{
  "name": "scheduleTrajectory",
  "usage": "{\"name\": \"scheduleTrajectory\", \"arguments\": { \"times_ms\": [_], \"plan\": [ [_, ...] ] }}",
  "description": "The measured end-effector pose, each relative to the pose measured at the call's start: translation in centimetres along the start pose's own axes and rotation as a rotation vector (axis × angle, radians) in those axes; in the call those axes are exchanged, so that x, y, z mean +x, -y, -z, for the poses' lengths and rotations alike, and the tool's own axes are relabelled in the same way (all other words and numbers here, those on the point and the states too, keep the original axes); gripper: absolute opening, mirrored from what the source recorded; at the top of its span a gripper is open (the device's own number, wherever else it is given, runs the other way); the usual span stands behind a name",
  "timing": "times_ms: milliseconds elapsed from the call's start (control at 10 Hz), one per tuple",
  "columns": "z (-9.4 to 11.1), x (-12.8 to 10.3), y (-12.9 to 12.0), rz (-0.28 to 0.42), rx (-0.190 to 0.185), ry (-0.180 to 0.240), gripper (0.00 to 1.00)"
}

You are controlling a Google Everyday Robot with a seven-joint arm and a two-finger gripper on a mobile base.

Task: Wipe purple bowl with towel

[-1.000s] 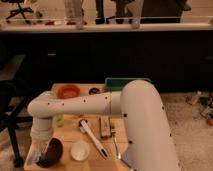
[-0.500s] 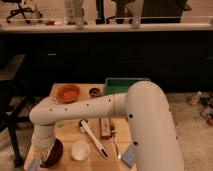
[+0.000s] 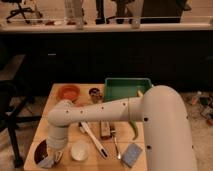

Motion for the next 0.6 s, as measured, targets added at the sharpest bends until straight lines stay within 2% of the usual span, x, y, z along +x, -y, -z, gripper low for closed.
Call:
{"name": "scheduleTrajectory", "arguments": {
  "times_ms": [100,300,600],
  "plan": [
    [0.4,0.9,-0.2,-0.012,0.007,0.000,0.00],
    [1.3,2.6,-0.5,-0.007,-0.006,-0.005,0.00],
    [2.2,4.1,2.0,0.062,-0.020,-0.009,0.00]
  ]
}}
